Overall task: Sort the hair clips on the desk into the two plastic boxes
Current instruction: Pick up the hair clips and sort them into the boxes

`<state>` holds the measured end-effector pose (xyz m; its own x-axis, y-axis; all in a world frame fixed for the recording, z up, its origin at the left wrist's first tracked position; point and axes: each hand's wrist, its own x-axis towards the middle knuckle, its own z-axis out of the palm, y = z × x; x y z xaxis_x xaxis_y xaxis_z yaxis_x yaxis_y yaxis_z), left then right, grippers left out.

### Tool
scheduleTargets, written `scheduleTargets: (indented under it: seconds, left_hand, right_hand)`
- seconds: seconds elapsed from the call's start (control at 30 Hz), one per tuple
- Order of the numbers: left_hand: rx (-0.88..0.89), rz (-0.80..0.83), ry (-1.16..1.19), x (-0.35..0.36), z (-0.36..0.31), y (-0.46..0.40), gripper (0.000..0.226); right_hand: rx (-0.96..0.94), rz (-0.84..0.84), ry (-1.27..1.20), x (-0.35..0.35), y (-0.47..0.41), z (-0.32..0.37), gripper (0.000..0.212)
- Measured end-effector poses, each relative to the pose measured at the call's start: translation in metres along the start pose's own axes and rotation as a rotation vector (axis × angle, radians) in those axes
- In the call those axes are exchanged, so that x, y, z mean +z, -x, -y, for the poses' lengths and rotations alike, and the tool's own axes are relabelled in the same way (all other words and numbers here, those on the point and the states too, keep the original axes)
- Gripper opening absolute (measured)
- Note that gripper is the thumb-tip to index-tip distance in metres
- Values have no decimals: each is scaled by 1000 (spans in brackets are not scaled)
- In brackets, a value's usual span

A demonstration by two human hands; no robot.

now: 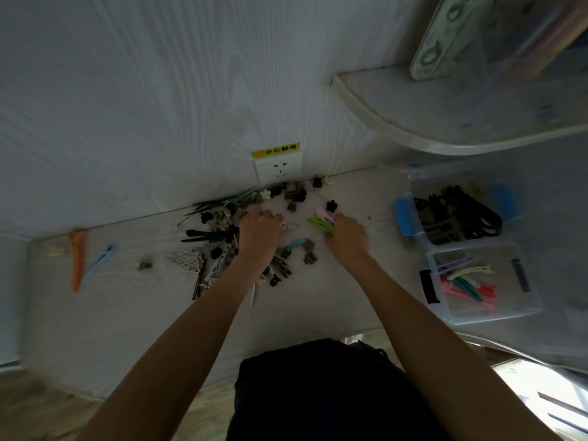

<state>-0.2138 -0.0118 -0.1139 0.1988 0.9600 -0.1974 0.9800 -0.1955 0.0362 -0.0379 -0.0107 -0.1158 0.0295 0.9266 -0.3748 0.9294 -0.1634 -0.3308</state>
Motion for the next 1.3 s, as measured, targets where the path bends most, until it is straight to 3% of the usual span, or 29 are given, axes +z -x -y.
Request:
scheduleTargets:
  seconds: [0.17,0.3,0.47,0.63,0.77,0.93,1.1,1.2,1.3]
  left_hand:
    - [163,-182,22,7,4,4,13]
    - [258,-251,96,4,-6,11,10]
    - [139,-95,165,8,-12,19,14]
    - [207,18,82,11,-9,12,27]
    - [241,118,66,11,-7,7,40]
    - [211,87,73,9,-9,2,29]
    - [88,32,289,7,-3,-1,27]
    - [15,27,412,5,0,1,24]
    - [-107,92,678,-4,-4,6,24]
  right_hand:
    - [-71,32,-71,-9,0,-3,24]
    - [-54,-95,-234,-32,10,-19,16]
    - [76,-153,-288,-34,29,-49,26]
    - [75,-63,-134,-17,23,-50,57]
    - [93,-41,62,-14,16,-47,44]
    - [42,-67,226,-14,13,-43,30]
    - [48,-83,215,-11,10,-46,27]
    - [99,-38,41,-14,10,-48,30]
    - [118,-30,-193,-22,15,-48,27]
